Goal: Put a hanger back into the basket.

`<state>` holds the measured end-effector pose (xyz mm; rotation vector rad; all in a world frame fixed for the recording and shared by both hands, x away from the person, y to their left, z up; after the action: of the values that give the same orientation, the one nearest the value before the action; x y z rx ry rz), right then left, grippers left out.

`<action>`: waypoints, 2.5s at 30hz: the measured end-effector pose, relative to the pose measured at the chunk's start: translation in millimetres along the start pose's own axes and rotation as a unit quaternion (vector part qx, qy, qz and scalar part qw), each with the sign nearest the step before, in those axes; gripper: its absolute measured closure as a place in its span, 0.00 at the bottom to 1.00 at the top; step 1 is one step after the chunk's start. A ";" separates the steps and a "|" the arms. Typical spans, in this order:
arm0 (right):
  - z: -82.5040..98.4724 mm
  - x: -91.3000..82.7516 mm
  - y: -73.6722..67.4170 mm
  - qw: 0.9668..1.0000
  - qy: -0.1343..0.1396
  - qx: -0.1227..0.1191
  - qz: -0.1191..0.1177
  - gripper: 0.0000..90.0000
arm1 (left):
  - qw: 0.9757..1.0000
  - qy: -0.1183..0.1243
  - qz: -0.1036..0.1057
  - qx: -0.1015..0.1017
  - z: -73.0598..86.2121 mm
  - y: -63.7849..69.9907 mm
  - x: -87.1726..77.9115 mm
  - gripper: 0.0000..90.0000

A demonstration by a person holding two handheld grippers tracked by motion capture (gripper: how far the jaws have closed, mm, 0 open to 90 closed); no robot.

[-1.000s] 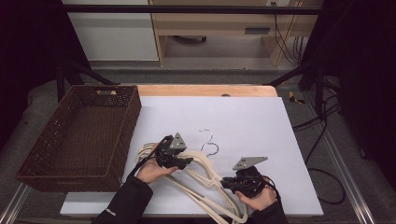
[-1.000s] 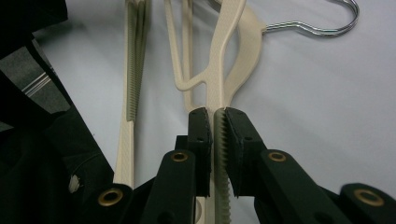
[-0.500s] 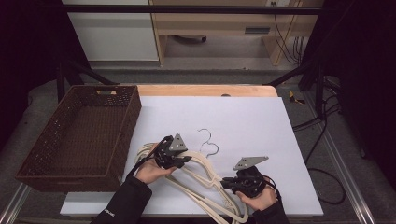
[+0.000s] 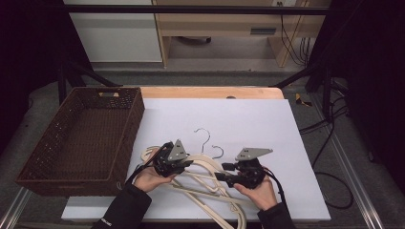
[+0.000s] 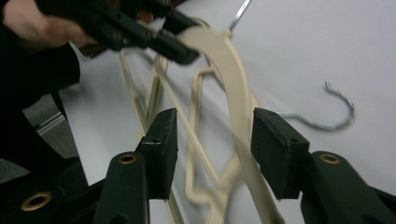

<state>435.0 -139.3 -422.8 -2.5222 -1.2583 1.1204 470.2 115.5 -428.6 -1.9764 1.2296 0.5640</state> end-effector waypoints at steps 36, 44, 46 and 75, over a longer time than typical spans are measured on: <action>-31.3 2.1 -18.7 0.983 -0.050 -0.087 -0.153 0.96 | 0.996 0.072 0.053 -0.024 -17.2 10.7 -58.4 0.57; -35.3 -0.1 -29.9 0.979 -0.051 -0.116 -0.159 0.96 | 0.995 0.067 0.075 -0.025 -17.8 11.3 -60.7 0.79; -35.1 0.4 -29.4 0.979 -0.052 -0.118 -0.157 0.96 | 0.995 0.057 0.076 -0.021 -18.6 12.4 -60.9 0.80; -16.8 -45.6 -3.6 0.988 0.135 -0.071 0.028 0.21 | 0.989 0.094 0.013 -0.117 -23.4 11.8 -77.8 0.96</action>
<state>426.2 -166.5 -383.3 -2.7130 -1.2404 0.6871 424.7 139.0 -364.5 -2.2553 1.3559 0.5661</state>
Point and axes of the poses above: each handheld gripper's, and its own axes: x roughly forward along the jaws, z roughly out of its underside, y roughly to its right, the point moved 1 cm from there along x, roughly forward along the jaws, and after that the axes turned 13 degrees about x, right-handed, at the moved point
